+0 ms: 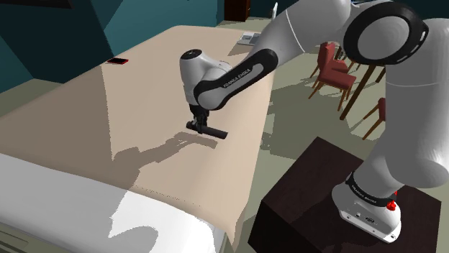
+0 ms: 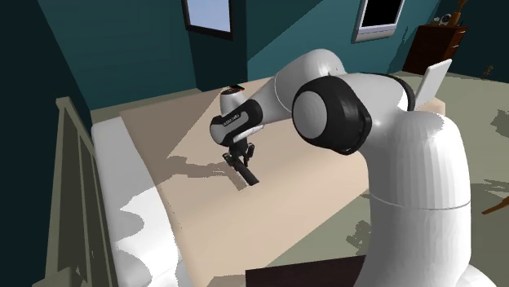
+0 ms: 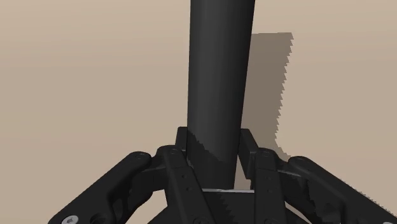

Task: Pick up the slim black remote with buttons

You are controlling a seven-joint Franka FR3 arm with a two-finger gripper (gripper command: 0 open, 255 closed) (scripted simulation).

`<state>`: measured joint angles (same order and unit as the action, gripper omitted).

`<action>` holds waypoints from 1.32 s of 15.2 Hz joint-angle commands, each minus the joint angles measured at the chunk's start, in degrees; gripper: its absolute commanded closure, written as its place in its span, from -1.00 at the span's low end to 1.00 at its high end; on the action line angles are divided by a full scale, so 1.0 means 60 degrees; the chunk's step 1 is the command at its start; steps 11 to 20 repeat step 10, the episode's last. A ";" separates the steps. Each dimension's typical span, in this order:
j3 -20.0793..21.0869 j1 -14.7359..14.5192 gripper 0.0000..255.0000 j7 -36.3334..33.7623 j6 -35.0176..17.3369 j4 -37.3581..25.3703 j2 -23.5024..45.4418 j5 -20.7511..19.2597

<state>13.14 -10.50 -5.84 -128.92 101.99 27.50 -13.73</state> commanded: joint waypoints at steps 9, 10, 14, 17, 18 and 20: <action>0.0127 0.0064 1.00 0.0206 0.0926 -0.0333 -0.0615 0.0250; 0.0127 0.0064 1.00 0.0206 0.0926 -0.0334 -0.0614 0.0249; 0.0127 0.0064 1.00 0.0206 0.0926 -0.0334 -0.0614 0.0249; 0.0127 0.0064 1.00 0.0206 0.0926 -0.0334 -0.0614 0.0249; 0.0127 0.0064 1.00 0.0206 0.0926 -0.0334 -0.0614 0.0249; 0.0127 0.0064 1.00 0.0206 0.0926 -0.0334 -0.0614 0.0249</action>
